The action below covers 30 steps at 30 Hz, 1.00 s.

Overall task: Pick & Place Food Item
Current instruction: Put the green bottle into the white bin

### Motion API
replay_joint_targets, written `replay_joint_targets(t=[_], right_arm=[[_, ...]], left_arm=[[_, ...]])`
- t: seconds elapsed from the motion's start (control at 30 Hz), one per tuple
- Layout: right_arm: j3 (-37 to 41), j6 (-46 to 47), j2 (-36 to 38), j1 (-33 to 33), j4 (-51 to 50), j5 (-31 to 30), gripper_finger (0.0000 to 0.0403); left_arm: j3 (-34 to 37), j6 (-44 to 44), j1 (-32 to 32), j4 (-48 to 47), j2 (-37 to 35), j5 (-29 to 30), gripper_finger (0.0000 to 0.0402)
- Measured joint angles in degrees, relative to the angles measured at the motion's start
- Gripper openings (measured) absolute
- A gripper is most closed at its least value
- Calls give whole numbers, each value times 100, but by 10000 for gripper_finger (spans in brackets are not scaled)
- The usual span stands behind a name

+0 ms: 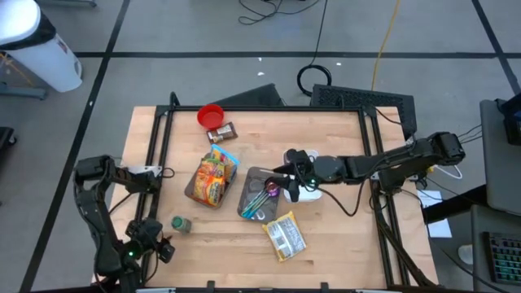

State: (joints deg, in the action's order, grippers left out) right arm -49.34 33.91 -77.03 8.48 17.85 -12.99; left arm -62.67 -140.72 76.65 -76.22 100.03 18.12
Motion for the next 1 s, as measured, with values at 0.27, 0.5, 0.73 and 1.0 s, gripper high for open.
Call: replay_joint_targets(t=[0.27,0.5,0.73,1.0], right_arm=[[1186,801,0,178,1770,-72,205],[1276,854,-2,183,1965,-54,205],[1276,723,-2,183,2011,-52,205],[1276,697,-2,181,1955,-51,205]], left_arm=[[108,71,-117,-178,-10,170,271],[178,330,-396,-202,-212,301,271],[316,434,-647,217,-222,297,271],[580,571,-1006,1052,-228,524,271]])
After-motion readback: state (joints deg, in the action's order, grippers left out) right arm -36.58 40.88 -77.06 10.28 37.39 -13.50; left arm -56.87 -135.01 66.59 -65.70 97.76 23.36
